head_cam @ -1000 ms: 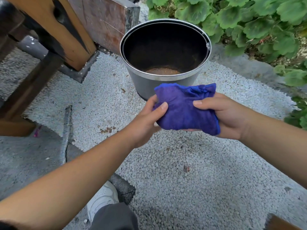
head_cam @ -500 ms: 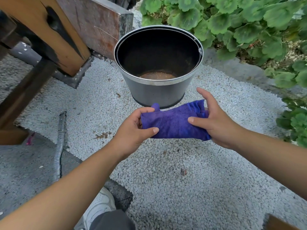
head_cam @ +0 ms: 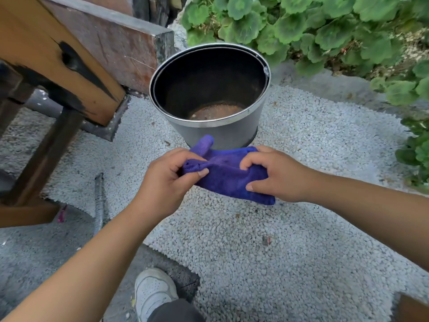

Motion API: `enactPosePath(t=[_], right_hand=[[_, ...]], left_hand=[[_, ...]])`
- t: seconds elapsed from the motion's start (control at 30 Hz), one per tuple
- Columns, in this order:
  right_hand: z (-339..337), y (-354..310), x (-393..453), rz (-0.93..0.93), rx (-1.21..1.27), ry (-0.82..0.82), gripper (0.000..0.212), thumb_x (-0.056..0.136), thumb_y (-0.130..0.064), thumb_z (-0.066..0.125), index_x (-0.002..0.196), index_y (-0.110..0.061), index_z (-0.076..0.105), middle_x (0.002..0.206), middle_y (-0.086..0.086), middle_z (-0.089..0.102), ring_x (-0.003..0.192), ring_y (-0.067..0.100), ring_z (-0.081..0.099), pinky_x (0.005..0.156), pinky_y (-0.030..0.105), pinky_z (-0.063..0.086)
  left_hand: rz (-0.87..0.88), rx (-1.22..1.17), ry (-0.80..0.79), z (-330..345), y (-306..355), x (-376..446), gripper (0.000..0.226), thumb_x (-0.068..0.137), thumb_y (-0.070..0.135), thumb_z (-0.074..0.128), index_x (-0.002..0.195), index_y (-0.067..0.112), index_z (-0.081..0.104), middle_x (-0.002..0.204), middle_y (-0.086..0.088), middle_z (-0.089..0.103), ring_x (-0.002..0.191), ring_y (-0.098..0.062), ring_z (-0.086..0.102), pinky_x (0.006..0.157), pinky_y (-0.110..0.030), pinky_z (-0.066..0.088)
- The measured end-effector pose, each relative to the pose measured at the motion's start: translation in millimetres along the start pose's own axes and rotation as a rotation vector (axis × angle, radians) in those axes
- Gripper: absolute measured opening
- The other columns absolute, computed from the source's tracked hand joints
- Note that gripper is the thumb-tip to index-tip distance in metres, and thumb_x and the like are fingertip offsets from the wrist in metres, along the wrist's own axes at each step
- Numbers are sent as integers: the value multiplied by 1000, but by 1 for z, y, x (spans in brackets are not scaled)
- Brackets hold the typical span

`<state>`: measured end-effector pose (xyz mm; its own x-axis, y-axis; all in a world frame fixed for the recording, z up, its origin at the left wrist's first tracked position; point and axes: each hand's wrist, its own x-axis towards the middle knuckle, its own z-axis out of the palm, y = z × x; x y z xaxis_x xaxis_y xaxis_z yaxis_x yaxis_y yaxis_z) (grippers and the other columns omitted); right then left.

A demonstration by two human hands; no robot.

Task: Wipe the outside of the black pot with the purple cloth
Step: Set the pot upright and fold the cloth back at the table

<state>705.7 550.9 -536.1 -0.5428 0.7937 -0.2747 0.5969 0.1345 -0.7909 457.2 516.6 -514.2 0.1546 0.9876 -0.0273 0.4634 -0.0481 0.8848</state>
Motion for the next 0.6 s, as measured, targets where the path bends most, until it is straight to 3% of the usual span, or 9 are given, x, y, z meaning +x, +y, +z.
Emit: enactPosePath(t=[0.1, 0.17, 0.2, 0.27, 0.33, 0.4, 0.47, 0.53, 0.6], right_hand=[[-4, -9, -3, 6, 137, 61, 39, 71, -10, 80, 71, -36, 50, 93, -10, 48, 81, 4, 50, 70, 18, 40], [-9, -17, -9, 15, 206, 73, 35, 67, -17, 81, 65, -32, 50, 83, -14, 49, 71, -1, 48, 63, 15, 36], [-12, -20, -14, 30, 253, 84, 30, 64, -22, 80, 64, -31, 51, 76, -16, 50, 66, -2, 47, 59, 13, 35], [-21, -29, -27, 85, 377, 111, 21, 64, -28, 75, 64, -30, 55, 63, -20, 51, 56, -3, 45, 53, 12, 34], [-31, -39, -39, 133, 510, 160, 18, 65, -28, 74, 63, -29, 56, 60, -17, 51, 56, 2, 47, 53, 17, 38], [-43, -54, -50, 179, 635, 235, 21, 65, -21, 75, 71, -30, 56, 73, -3, 57, 65, 12, 53, 60, 29, 44], [-53, -69, -60, 261, 804, 287, 45, 64, -12, 76, 95, -36, 56, 94, 9, 62, 75, 21, 63, 68, 42, 54], [-70, -89, -74, 331, 924, 322, 70, 62, -7, 78, 116, -43, 51, 108, 11, 65, 86, 21, 71, 73, 39, 58], [-89, -117, -88, 339, 936, 336, 67, 62, -8, 78, 120, -35, 55, 108, 6, 70, 92, 19, 72, 73, 33, 57]], left_hand=[[-65, -211, 25, -4, 13, 3, 2, 80, 31, 66, 80, 29, 65, 99, 10, 71, 93, -5, 64, 82, -21, 46], [-125, -365, -17, -6, 18, 3, 9, 82, 33, 65, 74, 28, 64, 116, 0, 71, 108, -18, 65, 88, -29, 45], [-174, -431, -30, -7, 21, 3, 12, 81, 36, 65, 72, 28, 62, 115, -8, 70, 108, -25, 64, 86, -35, 43], [-289, -554, -4, -6, 29, 2, 17, 79, 40, 66, 68, 28, 61, 93, -8, 68, 90, -24, 61, 76, -37, 39], [-354, -684, 42, 1, 40, 0, 18, 81, 37, 66, 65, 29, 61, 70, 6, 58, 67, -8, 53, 62, -25, 44], [-381, -771, 97, 4, 59, -4, 24, 87, 26, 63, 63, 30, 63, 63, 12, 58, 58, -1, 53, 57, -18, 48], [-395, -780, 153, 4, 82, -8, 26, 84, 21, 64, 60, 31, 65, 63, 14, 61, 60, 0, 56, 59, -16, 49], [-412, -764, 216, -4, 115, -14, 19, 74, 26, 75, 58, 31, 64, 64, 12, 61, 63, -3, 56, 61, -18, 48], [-462, -746, 267, -18, 154, -20, 17, 69, 31, 77, 59, 31, 64, 66, 9, 62, 64, -7, 57, 61, -22, 49]])
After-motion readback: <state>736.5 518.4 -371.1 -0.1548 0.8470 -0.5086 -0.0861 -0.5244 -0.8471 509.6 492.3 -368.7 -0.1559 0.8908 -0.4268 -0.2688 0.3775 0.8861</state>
